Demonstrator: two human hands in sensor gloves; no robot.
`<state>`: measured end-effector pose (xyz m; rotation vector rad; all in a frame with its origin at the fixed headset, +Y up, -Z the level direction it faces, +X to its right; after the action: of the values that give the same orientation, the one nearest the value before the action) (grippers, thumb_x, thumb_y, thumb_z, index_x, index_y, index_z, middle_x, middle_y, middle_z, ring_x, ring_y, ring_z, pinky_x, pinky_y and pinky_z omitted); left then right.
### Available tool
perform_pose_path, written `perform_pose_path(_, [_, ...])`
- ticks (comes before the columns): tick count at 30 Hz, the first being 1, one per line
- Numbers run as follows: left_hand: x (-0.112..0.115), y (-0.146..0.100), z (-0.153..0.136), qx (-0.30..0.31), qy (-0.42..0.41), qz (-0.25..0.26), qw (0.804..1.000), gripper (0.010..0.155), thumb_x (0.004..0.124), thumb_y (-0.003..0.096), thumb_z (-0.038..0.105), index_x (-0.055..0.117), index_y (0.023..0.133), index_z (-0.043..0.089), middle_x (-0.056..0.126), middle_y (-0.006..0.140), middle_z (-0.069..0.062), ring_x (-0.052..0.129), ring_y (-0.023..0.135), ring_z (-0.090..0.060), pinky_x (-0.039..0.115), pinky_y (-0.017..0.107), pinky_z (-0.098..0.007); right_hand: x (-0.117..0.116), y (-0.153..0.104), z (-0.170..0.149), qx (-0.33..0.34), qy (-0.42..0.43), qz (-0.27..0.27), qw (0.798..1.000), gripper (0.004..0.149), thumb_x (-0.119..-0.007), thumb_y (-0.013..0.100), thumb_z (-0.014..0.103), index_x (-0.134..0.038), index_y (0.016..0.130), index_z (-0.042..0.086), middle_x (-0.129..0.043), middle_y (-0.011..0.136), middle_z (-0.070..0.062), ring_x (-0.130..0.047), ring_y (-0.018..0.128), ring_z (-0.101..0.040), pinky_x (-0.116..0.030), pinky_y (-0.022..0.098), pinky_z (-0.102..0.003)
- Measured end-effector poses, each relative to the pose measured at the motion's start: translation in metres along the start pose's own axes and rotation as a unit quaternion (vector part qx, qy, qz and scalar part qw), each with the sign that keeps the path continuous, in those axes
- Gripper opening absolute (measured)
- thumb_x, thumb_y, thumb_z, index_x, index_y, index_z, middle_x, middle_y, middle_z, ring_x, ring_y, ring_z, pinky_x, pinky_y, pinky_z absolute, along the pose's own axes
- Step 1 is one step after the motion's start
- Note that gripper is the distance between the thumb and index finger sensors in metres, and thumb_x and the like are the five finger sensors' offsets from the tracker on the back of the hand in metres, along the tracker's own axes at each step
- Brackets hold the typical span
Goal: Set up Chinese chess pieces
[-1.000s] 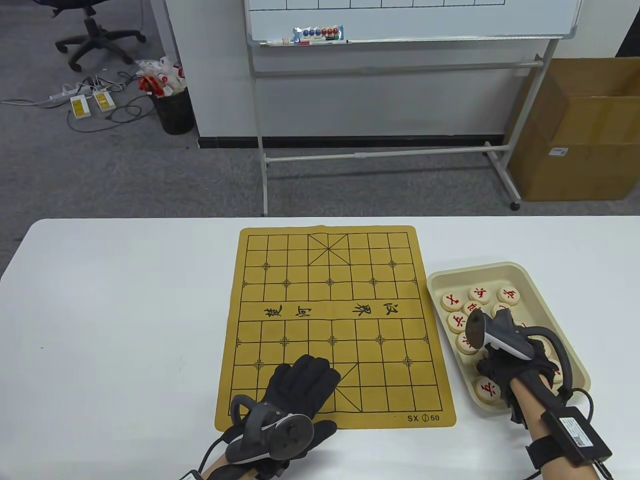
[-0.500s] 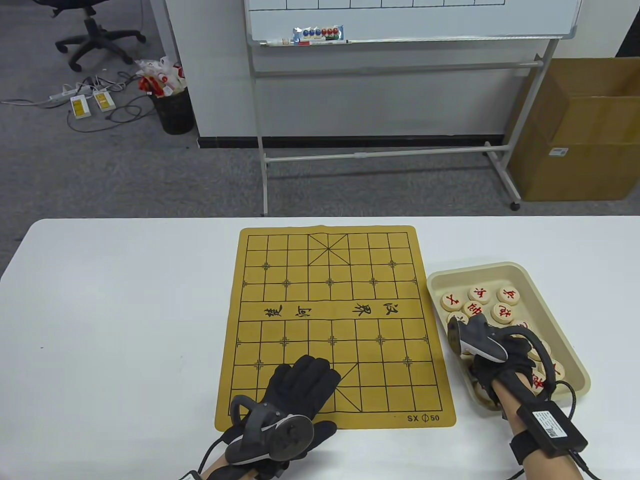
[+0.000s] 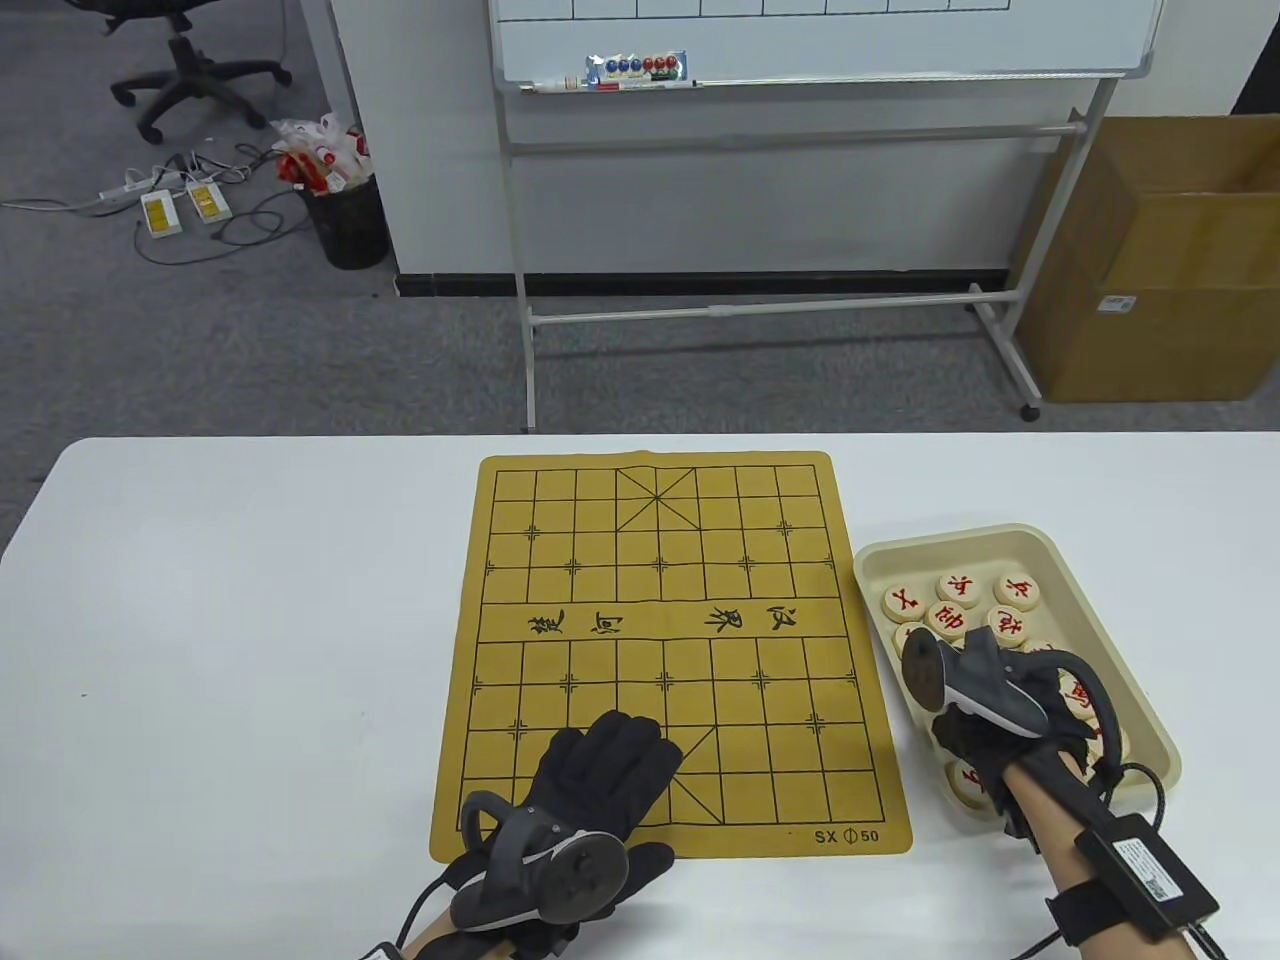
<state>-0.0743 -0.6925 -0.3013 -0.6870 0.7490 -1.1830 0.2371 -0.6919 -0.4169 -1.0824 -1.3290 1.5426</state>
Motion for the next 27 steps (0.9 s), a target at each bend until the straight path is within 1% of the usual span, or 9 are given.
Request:
perform_pose_path(2, [0.001, 0.0, 0.0, 0.0, 0.001, -0.002, 1.0, 0.084, 0.063, 0.0375, 0.062, 0.036, 0.11, 0.029, 0.039, 0.12, -0.004, 0.044, 0.113, -0.032, 0.047, 0.079, -0.063, 0.011, -0.018, 0.026, 0.057, 0.0, -0.01, 0.998, 0.076, -0.086, 0.039, 0.055, -0.069, 0.104, 0.018, -0.087, 0.093, -0.015, -0.097, 0.072, -0.027, -0.069, 0.071, -0.056])
perform_pose_path(3, [0.001, 0.0, 0.0, 0.001, 0.001, -0.002, 1.0, 0.084, 0.063, 0.0375, 0.062, 0.036, 0.11, 0.029, 0.04, 0.12, -0.004, 0.044, 0.113, -0.032, 0.047, 0.078, -0.063, 0.011, -0.025, 0.037, 0.078, -0.006, 0.0, 0.997, 0.076, -0.086, 0.039, 0.055, -0.068, 0.104, 0.018, -0.087, 0.094, -0.014, -0.097, 0.072, -0.027, -0.069, 0.071, -0.056])
perform_pose_path(7, [0.001, 0.0, 0.001, 0.001, 0.002, -0.002, 1.0, 0.084, 0.063, 0.0375, 0.062, 0.036, 0.11, 0.029, 0.04, 0.12, -0.004, 0.044, 0.113, -0.032, 0.047, 0.078, -0.063, -0.014, -0.054, 0.092, 0.154, -0.086, 0.032, 0.984, 0.076, -0.082, 0.041, 0.054, -0.066, 0.105, 0.016, -0.087, 0.095, -0.013, -0.098, 0.074, -0.028, -0.069, 0.071, -0.055])
perform_pose_path(11, [0.001, 0.0, 0.002, 0.003, 0.005, -0.003, 1.0, 0.084, 0.063, 0.0376, 0.062, 0.036, 0.11, 0.028, 0.04, 0.12, -0.004, 0.044, 0.113, -0.032, 0.048, 0.078, -0.062, -0.042, -0.058, 0.11, 0.158, -0.165, 0.046, 0.973, 0.076, -0.081, 0.042, 0.053, -0.065, 0.105, 0.015, -0.086, 0.095, -0.013, -0.098, 0.075, -0.028, -0.07, 0.071, -0.054])
perform_pose_path(16, [0.001, 0.0, 0.003, 0.003, 0.004, -0.003, 1.0, 0.084, 0.063, 0.0376, 0.062, 0.036, 0.11, 0.028, 0.04, 0.12, -0.004, 0.045, 0.113, -0.032, 0.048, 0.078, -0.062, -0.055, -0.051, 0.112, 0.157, -0.157, 0.045, 0.974, 0.076, -0.08, 0.042, 0.053, -0.062, 0.106, 0.016, -0.085, 0.097, -0.012, -0.097, 0.077, -0.027, -0.07, 0.07, -0.053])
perform_pose_path(18, [0.001, 0.0, 0.002, 0.003, 0.004, -0.003, 1.0, 0.084, 0.063, 0.0376, 0.062, 0.036, 0.11, 0.028, 0.04, 0.12, -0.004, 0.044, 0.113, -0.032, 0.048, 0.078, -0.062, -0.053, -0.05, 0.109, 0.153, -0.152, 0.056, 0.975, 0.078, -0.079, 0.042, 0.054, -0.059, 0.108, 0.018, -0.083, 0.099, -0.01, -0.095, 0.08, -0.027, -0.069, 0.071, -0.053])
perform_pose_path(20, [0.001, 0.0, 0.002, 0.002, 0.004, -0.003, 1.0, 0.084, 0.063, 0.0377, 0.062, 0.036, 0.11, 0.028, 0.04, 0.12, -0.004, 0.045, 0.113, -0.032, 0.048, 0.078, -0.062, -0.035, -0.05, 0.101, 0.142, -0.125, 0.029, 0.982, 0.078, -0.077, 0.042, 0.056, -0.059, 0.108, 0.019, -0.083, 0.099, -0.01, -0.095, 0.081, -0.027, -0.069, 0.071, -0.053])
perform_pose_path(24, [0.001, 0.0, 0.002, 0.002, 0.005, -0.004, 1.0, 0.084, 0.063, 0.0376, 0.062, 0.036, 0.11, 0.028, 0.04, 0.12, -0.004, 0.045, 0.113, -0.032, 0.048, 0.078, -0.062, 0.012, -0.039, 0.057, 0.074, -0.028, -0.032, 0.996, 0.073, -0.077, 0.043, 0.053, -0.063, 0.107, 0.019, -0.083, 0.099, -0.012, -0.094, 0.081, -0.031, -0.067, 0.071, -0.056])
perform_pose_path(27, [0.0, 0.0, 0.002, 0.002, 0.005, -0.003, 1.0, 0.084, 0.063, 0.0375, 0.062, 0.036, 0.11, 0.028, 0.04, 0.12, -0.004, 0.045, 0.113, -0.032, 0.048, 0.078, -0.062, 0.024, -0.026, 0.016, 0.019, -0.007, -0.022, 1.0, 0.073, -0.079, 0.044, 0.051, -0.062, 0.107, 0.02, -0.079, 0.103, -0.014, -0.092, 0.085, -0.033, -0.067, 0.071, -0.058])
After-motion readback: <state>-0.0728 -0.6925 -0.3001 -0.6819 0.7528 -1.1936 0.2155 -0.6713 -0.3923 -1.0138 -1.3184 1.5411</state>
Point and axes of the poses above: the tracker on the back of each hand, its own z axis roughly to the thumb side, its own y axis roughly from the wrist to the fingertips, x = y × z, the point moved 5 cm from there along y, roughly from the wrist to the fingertips
